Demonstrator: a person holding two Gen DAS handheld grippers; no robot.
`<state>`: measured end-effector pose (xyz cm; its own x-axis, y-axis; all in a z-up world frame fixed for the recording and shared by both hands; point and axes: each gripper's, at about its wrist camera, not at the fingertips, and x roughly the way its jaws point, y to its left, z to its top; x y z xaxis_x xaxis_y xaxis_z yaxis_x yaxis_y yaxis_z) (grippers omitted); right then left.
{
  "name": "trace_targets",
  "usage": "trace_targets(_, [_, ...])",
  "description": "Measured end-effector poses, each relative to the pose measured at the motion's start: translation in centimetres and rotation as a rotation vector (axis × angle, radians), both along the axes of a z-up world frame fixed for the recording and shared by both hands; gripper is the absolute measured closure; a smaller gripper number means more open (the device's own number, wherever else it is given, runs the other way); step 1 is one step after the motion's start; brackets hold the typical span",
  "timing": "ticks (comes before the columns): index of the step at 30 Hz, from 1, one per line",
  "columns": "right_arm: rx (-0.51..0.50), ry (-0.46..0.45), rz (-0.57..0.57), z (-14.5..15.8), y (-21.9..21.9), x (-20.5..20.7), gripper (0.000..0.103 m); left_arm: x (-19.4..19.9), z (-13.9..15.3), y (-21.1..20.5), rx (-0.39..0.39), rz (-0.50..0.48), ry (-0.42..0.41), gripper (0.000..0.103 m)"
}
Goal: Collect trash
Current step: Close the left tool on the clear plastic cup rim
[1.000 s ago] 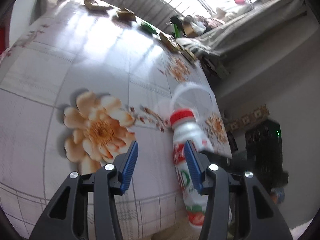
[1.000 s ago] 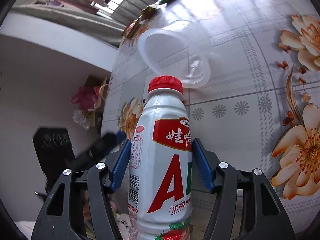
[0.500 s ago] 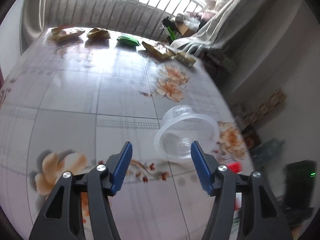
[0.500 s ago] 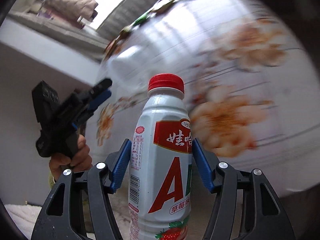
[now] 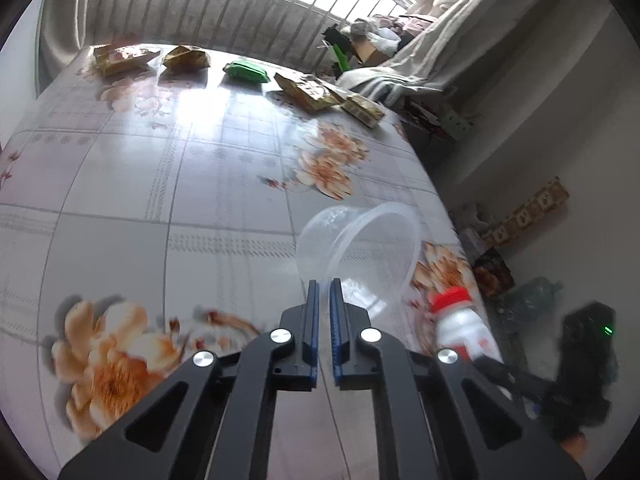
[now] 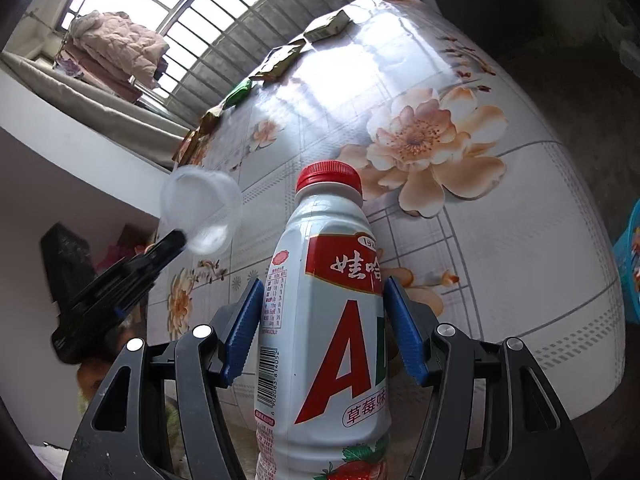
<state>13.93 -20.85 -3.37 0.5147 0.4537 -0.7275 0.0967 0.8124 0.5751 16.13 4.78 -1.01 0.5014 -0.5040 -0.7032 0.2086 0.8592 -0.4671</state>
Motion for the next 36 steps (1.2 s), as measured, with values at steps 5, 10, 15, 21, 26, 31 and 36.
trace_targets(5, [0.023,0.009,-0.005,-0.2,-1.1,-0.4,0.045,-2.2,1.1,1.0,-0.030,-0.054,0.053,0.099])
trace_targets(10, [0.028,0.019,-0.008,-0.1,-1.2,-0.5,0.045,-3.6,0.3,2.1,-0.104,-0.095,0.162,0.098])
trace_targets(15, [0.020,0.022,-0.012,0.0,-1.1,-0.6,0.045,-4.2,-1.0,2.4,-0.095,-0.053,0.202,0.098])
trace_targets(21, [0.040,0.035,-0.020,-0.1,-1.3,-0.6,0.044,-3.5,-1.7,2.6,-0.078,-0.008,0.220,0.085])
trace_targets(26, [0.017,0.054,-0.015,-0.3,-1.1,-0.4,0.043,-3.2,-1.5,2.1,-0.044,-0.005,0.184,0.072])
trace_targets(31, [0.025,0.066,-0.016,-0.6,-1.1,-0.2,0.043,-3.0,-1.7,0.7,0.048,-0.014,0.126,0.072])
trace_targets(36, [0.009,0.065,-0.012,-0.5,-1.0,-0.3,0.046,-3.4,-1.4,-0.2,0.115,-0.035,0.055,0.092])
